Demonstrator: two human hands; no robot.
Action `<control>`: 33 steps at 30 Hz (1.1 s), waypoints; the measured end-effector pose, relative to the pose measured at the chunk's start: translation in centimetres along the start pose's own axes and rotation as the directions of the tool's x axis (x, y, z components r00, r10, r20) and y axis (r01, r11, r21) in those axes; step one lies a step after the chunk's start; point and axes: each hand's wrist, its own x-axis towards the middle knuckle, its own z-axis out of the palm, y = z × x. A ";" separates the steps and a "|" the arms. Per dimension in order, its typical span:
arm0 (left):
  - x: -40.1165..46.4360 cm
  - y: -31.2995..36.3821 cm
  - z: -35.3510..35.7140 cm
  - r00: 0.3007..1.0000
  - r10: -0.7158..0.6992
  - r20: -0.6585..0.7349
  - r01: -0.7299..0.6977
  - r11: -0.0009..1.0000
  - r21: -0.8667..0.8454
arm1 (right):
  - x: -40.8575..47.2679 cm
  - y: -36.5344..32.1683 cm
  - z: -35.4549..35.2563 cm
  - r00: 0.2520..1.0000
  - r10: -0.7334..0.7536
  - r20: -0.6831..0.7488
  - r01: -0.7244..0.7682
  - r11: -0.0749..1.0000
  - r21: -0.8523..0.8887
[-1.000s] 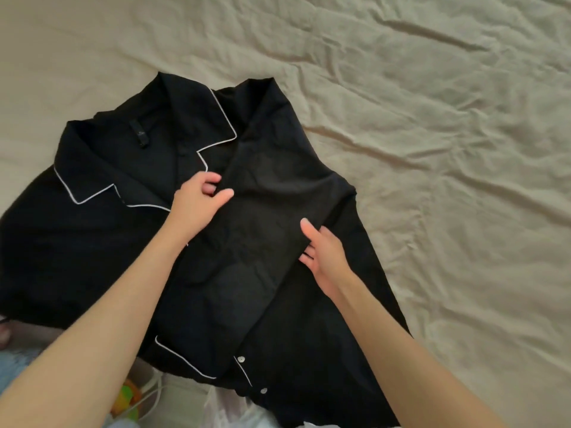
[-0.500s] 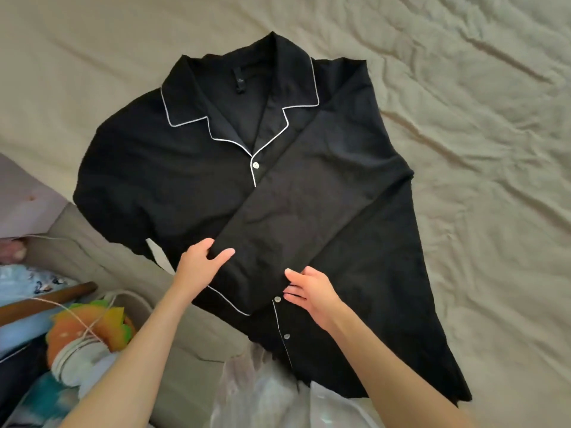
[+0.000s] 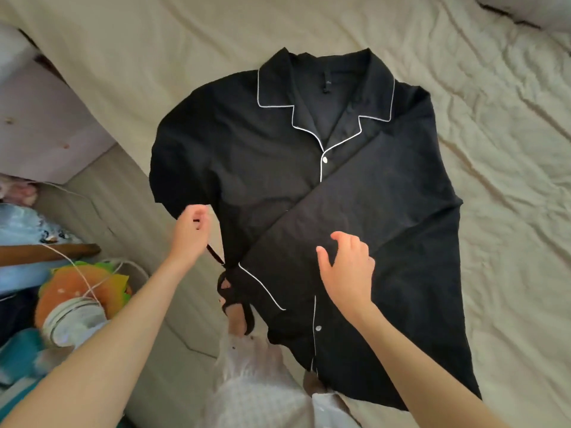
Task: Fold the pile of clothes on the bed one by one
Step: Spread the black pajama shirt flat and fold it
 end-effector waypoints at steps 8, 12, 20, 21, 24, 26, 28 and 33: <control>12.1 -1.3 -8.0 0.998 0.062 -0.024 -0.061 0.996 0.062 | 2.6 -10.5 6.6 0.970 -0.206 0.131 0.234 0.935 -0.265; 13.2 -2.8 -8.3 0.970 0.021 0.244 -0.075 0.974 0.214 | 2.6 -11.5 8.3 0.972 -0.088 0.218 0.152 0.942 -0.299; 8.8 -5.4 -11.6 0.882 0.463 -0.093 -0.371 0.801 0.469 | 4.3 -12.4 8.2 0.944 0.018 0.328 0.077 0.959 -0.274; 7.7 -5.4 -11.5 0.873 0.483 -0.063 -0.419 0.811 0.407 | 4.4 -12.6 8.3 0.943 0.034 0.332 0.059 0.962 -0.265; 5.7 -6.2 -9.7 0.869 0.295 0.397 -0.414 0.872 0.259 | 4.4 -12.5 8.2 0.939 0.050 0.339 0.042 0.965 -0.260; 7.1 -6.5 -9.6 0.894 0.222 0.388 -0.326 0.919 0.223 | 4.7 -12.2 8.1 0.936 0.043 0.348 0.050 0.966 -0.253; 10.1 -6.1 -10.2 0.956 0.230 0.182 -0.255 0.958 0.131 | 5.1 -12.0 8.2 0.931 0.045 0.361 0.047 0.969 -0.244; 15.8 -3.1 -9.1 0.814 0.378 0.440 -0.456 0.886 0.082 | 4.9 -12.4 8.9 0.931 0.047 0.362 0.068 0.952 -0.299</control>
